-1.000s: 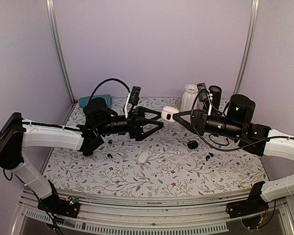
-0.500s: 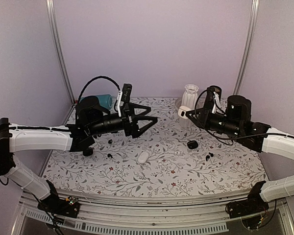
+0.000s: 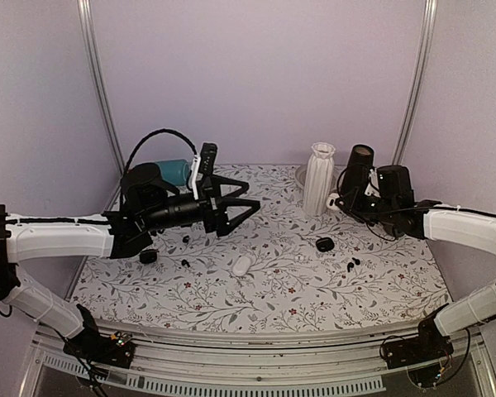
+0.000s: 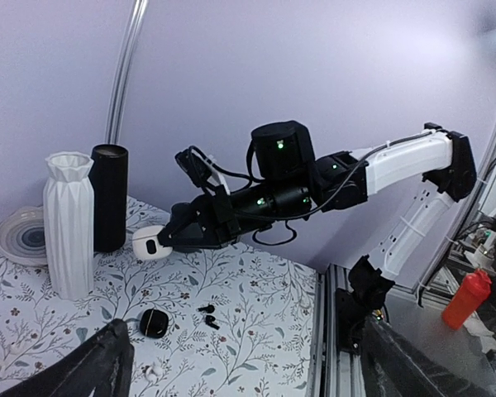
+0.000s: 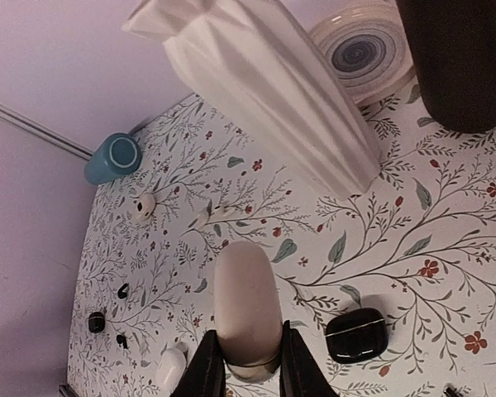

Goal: Insert the wireless bluetooth earbuds into the charging case
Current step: Place the charging case with the earbuds at the center of the board.

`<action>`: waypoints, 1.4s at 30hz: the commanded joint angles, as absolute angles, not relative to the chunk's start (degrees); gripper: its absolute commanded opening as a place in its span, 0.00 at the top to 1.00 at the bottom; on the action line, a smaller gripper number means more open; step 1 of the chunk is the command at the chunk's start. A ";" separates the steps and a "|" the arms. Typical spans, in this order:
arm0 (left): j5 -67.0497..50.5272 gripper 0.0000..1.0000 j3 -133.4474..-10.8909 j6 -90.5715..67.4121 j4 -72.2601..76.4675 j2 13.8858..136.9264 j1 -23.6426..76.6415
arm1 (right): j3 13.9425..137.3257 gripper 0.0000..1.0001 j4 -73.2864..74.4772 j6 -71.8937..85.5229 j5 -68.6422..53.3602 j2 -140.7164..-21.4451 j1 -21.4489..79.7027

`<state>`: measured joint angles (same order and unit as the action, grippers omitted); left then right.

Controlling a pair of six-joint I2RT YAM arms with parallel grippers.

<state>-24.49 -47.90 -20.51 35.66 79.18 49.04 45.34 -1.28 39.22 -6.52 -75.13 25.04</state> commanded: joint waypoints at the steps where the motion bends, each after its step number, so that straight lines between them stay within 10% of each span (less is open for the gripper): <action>1: -23.80 0.04 -47.46 -19.51 34.81 77.11 48.33 | 44.63 0.96 -3.22 40.34 -8.30 -79.82 21.42; 23: -20.84 0.04 -46.24 -18.55 29.81 71.16 48.34 | 56.74 0.94 -5.24 40.26 -14.52 -106.26 11.73; 42: -22.47 0.04 -45.23 -20.26 33.04 72.50 48.31 | 57.33 0.55 1.27 35.54 -10.27 -102.93 11.51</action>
<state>-21.80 -46.00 -19.77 31.00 72.01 48.95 56.31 -0.60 37.43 -12.43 -106.13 11.81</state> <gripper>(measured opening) 0.960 0.425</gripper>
